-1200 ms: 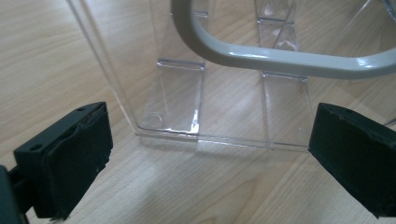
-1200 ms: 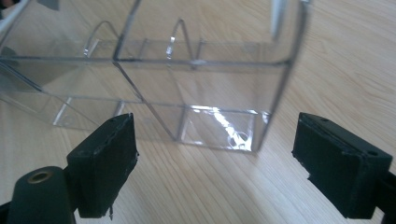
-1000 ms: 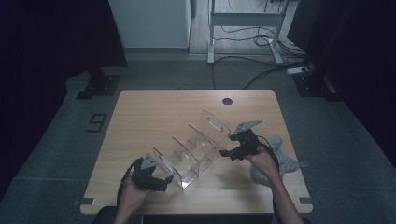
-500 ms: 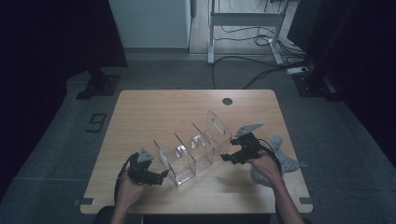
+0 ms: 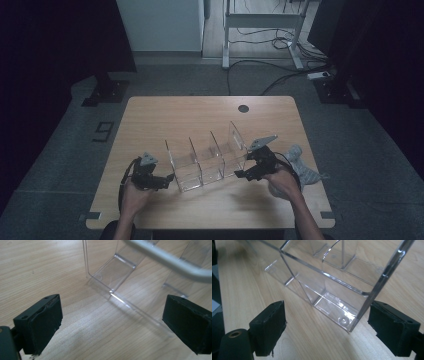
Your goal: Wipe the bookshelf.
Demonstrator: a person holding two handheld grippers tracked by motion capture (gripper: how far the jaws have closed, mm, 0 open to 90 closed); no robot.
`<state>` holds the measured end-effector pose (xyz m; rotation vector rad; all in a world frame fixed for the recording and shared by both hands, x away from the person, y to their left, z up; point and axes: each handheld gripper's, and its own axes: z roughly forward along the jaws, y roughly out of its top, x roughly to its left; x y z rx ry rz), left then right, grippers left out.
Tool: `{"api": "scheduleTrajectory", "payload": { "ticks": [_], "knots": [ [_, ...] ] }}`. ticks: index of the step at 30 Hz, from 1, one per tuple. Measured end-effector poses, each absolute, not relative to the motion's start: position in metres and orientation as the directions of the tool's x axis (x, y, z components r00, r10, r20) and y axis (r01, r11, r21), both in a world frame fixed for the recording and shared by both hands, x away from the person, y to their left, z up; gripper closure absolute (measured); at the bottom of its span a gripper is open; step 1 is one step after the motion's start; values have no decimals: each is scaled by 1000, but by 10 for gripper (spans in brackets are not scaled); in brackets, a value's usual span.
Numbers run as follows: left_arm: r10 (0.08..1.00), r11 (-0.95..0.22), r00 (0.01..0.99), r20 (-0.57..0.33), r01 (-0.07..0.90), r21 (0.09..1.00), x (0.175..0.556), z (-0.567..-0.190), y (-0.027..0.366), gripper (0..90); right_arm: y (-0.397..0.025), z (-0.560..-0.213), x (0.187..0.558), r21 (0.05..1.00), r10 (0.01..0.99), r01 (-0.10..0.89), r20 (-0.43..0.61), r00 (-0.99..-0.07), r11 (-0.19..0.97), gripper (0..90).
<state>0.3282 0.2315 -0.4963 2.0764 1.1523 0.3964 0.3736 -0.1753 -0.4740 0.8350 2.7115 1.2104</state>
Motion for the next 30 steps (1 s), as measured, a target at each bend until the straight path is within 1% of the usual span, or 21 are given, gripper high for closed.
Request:
{"api": "scheduleTrajectory", "payload": {
  "ticks": [5,8,13,18,21,23,28,30],
  "knots": [
    [838,-306,539,-85,593,744,324,-477,245,37,-168,-474,369,693,478,439,154,-865,572,137],
    [840,-299,537,-84,586,753,323,-470,248,44,-166,-474,368,689,470,435,153,-869,580,138],
    [843,-280,531,-83,565,776,324,-443,252,64,-164,-474,363,679,460,429,149,-875,596,138],
    [850,-270,521,-77,557,786,326,-426,252,65,-164,-475,363,674,457,429,150,-877,601,138],
    [849,-268,524,-74,547,793,327,-412,246,64,-163,-476,362,670,461,433,150,-875,603,138],
    [834,-286,547,-65,531,798,326,-403,235,51,-163,-476,362,669,462,432,147,-875,605,138],
    [820,-338,571,-38,537,773,326,-409,215,35,-163,-475,362,674,462,431,148,-874,600,138],
    [818,-346,573,-45,554,757,326,-416,209,43,-163,-474,361,675,462,431,148,-874,599,137]
  ]
}}
